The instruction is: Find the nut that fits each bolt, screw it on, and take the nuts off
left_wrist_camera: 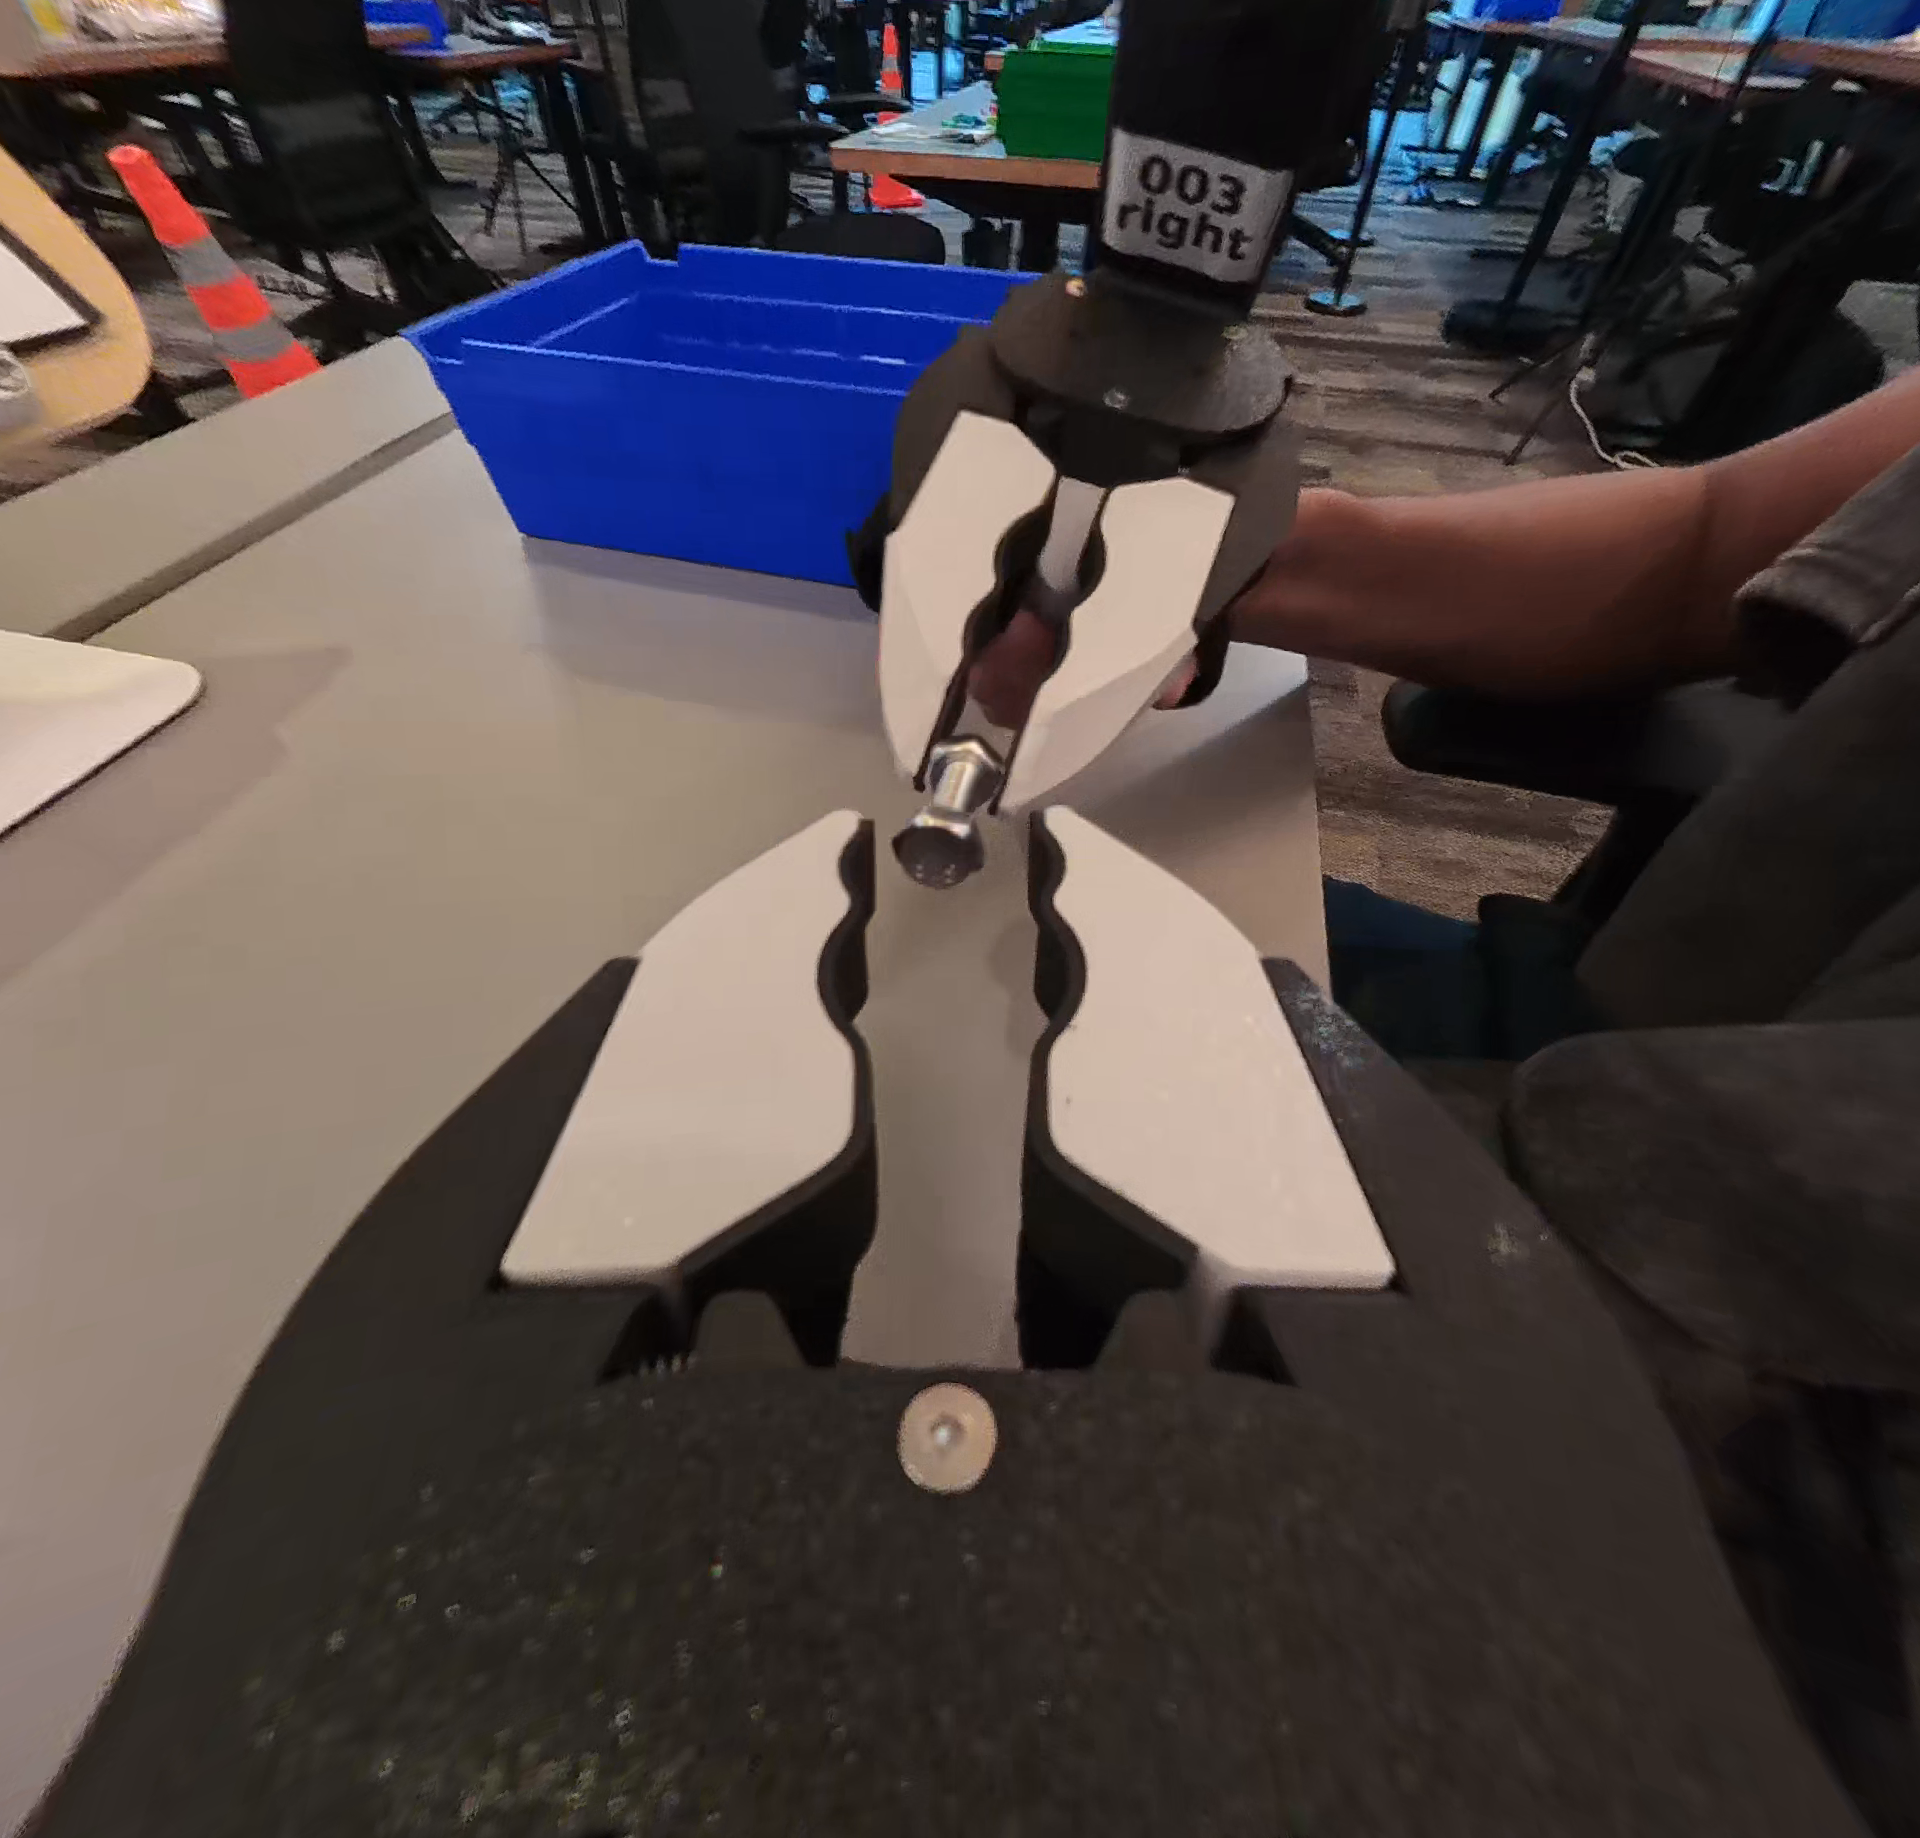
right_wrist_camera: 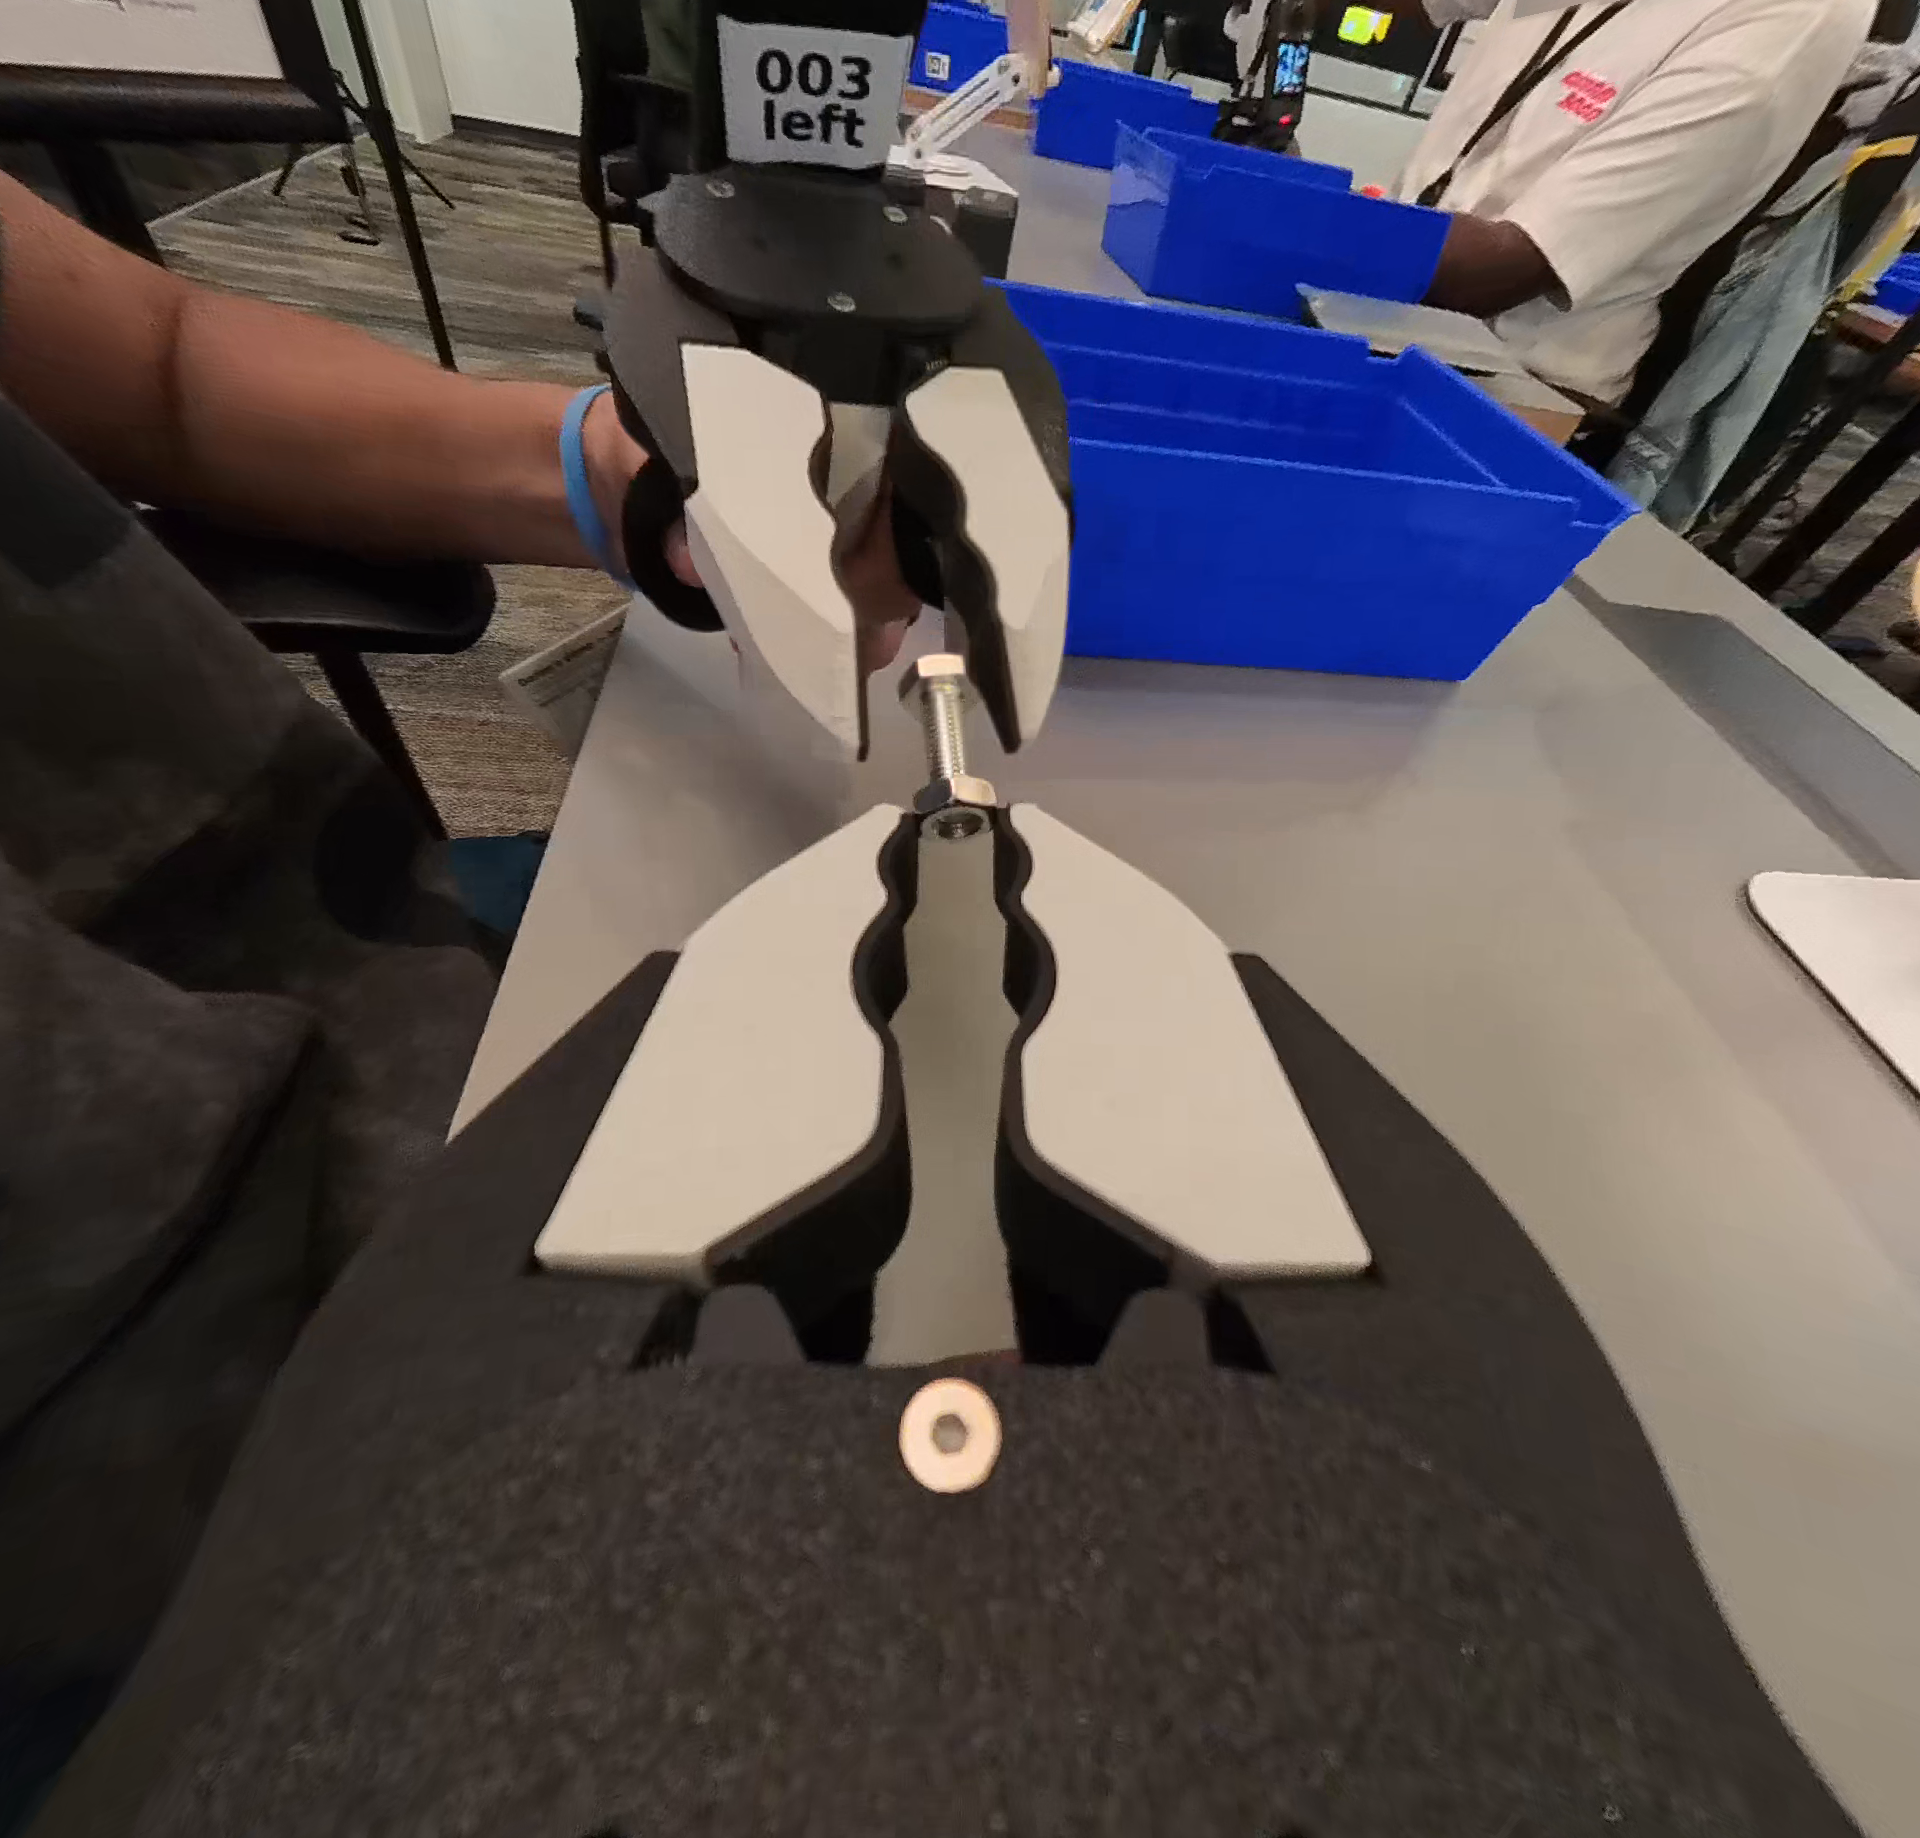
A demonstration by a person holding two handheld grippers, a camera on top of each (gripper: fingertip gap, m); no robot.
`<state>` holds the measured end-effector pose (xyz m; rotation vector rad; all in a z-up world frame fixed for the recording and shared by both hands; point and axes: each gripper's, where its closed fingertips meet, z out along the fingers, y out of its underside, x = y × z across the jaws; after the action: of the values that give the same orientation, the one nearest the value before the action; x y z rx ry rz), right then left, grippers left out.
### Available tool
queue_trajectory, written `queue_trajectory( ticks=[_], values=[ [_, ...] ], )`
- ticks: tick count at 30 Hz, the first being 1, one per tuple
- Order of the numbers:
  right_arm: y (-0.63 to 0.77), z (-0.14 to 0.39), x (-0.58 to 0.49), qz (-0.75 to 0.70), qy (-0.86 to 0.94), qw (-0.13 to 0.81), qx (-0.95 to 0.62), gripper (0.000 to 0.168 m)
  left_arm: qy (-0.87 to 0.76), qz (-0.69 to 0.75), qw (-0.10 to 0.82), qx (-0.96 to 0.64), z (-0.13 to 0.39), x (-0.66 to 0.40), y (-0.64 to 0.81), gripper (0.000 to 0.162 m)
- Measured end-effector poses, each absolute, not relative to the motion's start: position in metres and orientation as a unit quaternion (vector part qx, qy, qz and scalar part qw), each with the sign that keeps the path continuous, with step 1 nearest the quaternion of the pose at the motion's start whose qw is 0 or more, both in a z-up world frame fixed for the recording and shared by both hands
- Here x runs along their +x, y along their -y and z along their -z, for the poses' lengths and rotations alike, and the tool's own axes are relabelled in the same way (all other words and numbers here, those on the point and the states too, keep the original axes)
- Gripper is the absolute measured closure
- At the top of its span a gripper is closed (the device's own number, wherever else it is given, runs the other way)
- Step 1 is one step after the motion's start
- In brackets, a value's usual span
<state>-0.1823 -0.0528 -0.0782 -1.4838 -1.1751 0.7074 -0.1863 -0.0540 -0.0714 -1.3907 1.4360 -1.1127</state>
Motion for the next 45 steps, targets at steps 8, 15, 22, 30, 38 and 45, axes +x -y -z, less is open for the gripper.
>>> queue_trajectory(
  ticks=[8, 15, 22, 30, 38, 45],
  values=[
    [0.055, 0.076, -0.183, -0.211, 0.529, 0.586, -0.576, 0.154, -0.527, 0.52, 0.349, -0.574, 0.068, -0.187, 0.057, 0.147],
    [0.052, 0.066, -0.179, 0.194, 0.581, 0.696, -0.374, 0.154, -0.435, 0.624, 0.233, -0.605, 0.064, -0.186, 0.057, 0.147],
    [0.052, 0.066, -0.177, -0.086, 0.517, 0.681, -0.512, 0.127, -0.443, 0.607, 0.282, -0.596, 0.06, -0.188, 0.049, 0.147],
    [0.042, 0.061, -0.187, -0.711, 0.176, 0.298, -0.612, 0.125, -0.489, 0.508, 0.425, -0.568, 0.052, -0.198, 0.034, 0.148],
    [0.04, 0.063, -0.191, -0.805, 0.081, 0.199, -0.553, 0.137, -0.518, 0.472, 0.433, -0.567, 0.061, -0.194, 0.038, 0.148],
    [0.04, 0.065, -0.194, -0.765, 0.117, 0.248, -0.583, 0.153, -0.52, 0.467, 0.428, -0.572, 0.064, -0.193, 0.037, 0.148]
  ],
)
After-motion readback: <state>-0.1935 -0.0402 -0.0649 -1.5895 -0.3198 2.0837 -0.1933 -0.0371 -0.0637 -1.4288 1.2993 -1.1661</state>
